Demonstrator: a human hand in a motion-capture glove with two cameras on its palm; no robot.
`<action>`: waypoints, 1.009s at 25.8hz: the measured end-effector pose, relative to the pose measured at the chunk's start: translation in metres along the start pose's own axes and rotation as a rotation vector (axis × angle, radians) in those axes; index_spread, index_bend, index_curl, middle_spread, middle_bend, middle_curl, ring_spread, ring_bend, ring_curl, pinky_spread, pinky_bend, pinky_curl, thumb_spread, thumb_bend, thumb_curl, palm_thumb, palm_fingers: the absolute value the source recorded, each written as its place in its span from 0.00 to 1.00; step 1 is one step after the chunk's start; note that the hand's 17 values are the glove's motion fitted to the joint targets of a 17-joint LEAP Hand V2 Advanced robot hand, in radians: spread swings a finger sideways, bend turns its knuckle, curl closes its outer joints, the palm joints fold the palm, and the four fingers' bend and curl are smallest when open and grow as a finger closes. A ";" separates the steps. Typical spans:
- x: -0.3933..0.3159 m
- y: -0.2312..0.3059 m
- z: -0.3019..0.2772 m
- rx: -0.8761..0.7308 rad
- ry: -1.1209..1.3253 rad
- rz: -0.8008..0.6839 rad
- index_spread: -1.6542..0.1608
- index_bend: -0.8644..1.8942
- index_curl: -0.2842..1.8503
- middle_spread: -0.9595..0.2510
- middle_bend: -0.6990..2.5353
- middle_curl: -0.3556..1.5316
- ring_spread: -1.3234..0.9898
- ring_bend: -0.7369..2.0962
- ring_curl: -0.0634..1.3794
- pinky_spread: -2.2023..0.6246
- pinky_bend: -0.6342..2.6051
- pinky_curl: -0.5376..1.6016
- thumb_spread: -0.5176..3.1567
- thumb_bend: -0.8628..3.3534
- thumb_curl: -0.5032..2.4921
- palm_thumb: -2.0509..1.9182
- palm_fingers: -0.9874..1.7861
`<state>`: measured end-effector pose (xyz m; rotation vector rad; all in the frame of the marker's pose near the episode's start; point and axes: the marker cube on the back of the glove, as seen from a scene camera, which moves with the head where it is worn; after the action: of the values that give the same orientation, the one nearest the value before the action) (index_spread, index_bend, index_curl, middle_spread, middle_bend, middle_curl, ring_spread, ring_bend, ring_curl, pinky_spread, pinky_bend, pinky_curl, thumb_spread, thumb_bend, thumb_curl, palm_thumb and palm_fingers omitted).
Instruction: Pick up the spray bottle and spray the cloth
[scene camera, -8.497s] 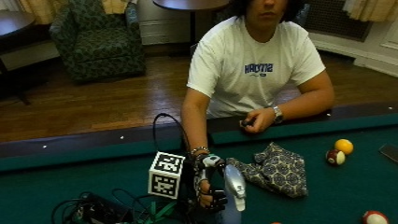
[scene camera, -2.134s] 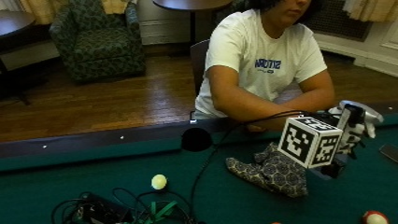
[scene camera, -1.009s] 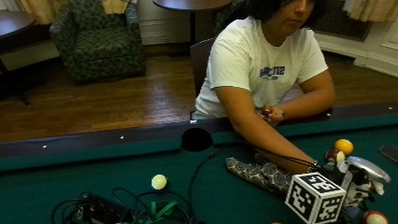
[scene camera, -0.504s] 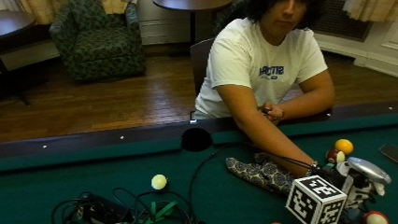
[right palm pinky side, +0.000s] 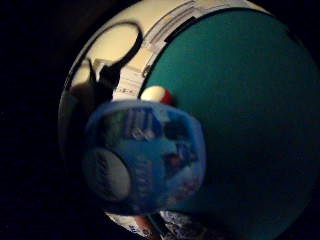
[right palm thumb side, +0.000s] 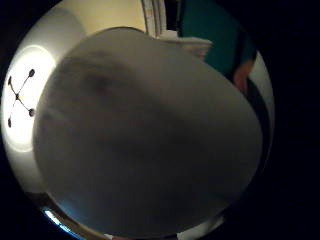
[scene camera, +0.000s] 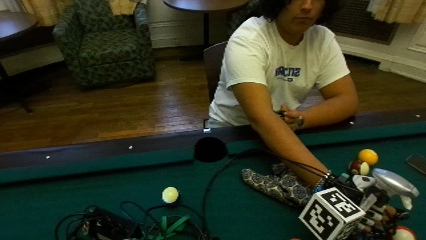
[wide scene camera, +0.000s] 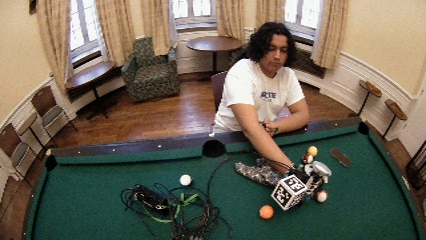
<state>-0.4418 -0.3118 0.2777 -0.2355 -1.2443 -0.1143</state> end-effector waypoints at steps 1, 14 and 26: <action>0.002 0.004 -0.002 -0.009 0.020 0.019 0.76 0.39 0.39 0.65 0.43 0.47 0.50 0.49 0.35 0.73 0.28 0.43 0.29 0.20 0.44 0.72 0.70; -0.006 0.063 -0.077 0.013 0.632 -0.020 0.69 0.37 0.32 0.65 0.30 0.39 0.51 0.39 0.28 0.83 0.33 0.43 0.38 0.19 0.36 0.65 0.44; -0.036 0.174 -0.128 -0.082 0.925 -0.090 0.66 0.36 0.29 0.65 0.28 0.37 0.51 0.37 0.25 0.86 0.31 0.42 0.40 0.19 0.32 0.60 0.41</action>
<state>-0.2982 -0.1752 0.1854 -0.1637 -0.3284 -0.3118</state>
